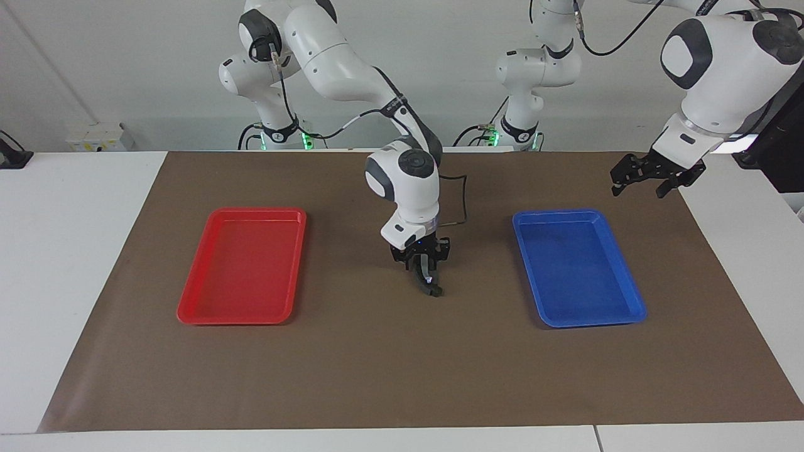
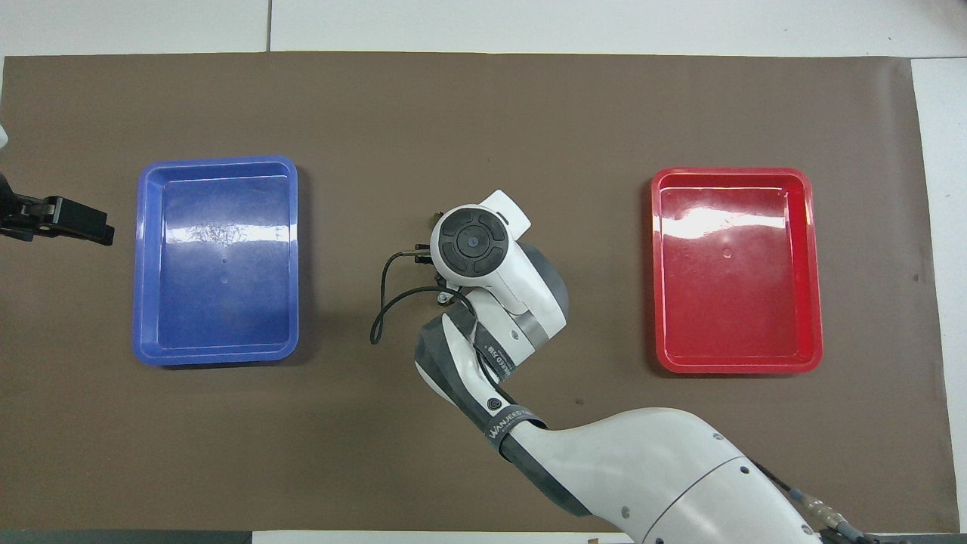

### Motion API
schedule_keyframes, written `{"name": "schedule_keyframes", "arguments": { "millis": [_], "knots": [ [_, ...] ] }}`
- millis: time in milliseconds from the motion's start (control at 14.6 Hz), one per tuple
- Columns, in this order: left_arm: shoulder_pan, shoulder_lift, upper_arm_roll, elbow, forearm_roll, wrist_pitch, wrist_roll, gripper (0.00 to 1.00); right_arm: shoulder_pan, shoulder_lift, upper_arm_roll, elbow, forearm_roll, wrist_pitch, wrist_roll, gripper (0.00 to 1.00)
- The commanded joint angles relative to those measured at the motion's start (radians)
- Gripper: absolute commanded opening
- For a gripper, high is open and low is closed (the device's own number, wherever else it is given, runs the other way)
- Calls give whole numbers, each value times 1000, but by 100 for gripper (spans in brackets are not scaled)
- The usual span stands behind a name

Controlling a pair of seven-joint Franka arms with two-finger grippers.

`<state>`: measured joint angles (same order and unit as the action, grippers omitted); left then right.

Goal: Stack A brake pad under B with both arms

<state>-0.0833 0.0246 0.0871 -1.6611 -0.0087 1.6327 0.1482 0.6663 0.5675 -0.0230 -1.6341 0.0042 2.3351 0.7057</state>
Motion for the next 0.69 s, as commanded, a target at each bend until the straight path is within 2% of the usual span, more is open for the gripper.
{"name": "schedule_keyframes", "arguments": {
  "millis": [0, 137, 411, 617],
  "knots": [
    [14, 5, -4, 15, -14, -20, 14, 100, -16, -20, 0, 5, -3, -2, 15, 99],
    [14, 5, -6, 15, -14, -20, 14, 100, -51, -84, -9, -1, -10, -54, 12, 99],
    [14, 5, -6, 15, -14, -20, 14, 100, -212, -224, -6, -16, -59, -158, -37, 99],
    [14, 5, -6, 15, -14, -20, 14, 100, -304, -319, -8, -23, -59, -320, -152, 99]
  ]
}}
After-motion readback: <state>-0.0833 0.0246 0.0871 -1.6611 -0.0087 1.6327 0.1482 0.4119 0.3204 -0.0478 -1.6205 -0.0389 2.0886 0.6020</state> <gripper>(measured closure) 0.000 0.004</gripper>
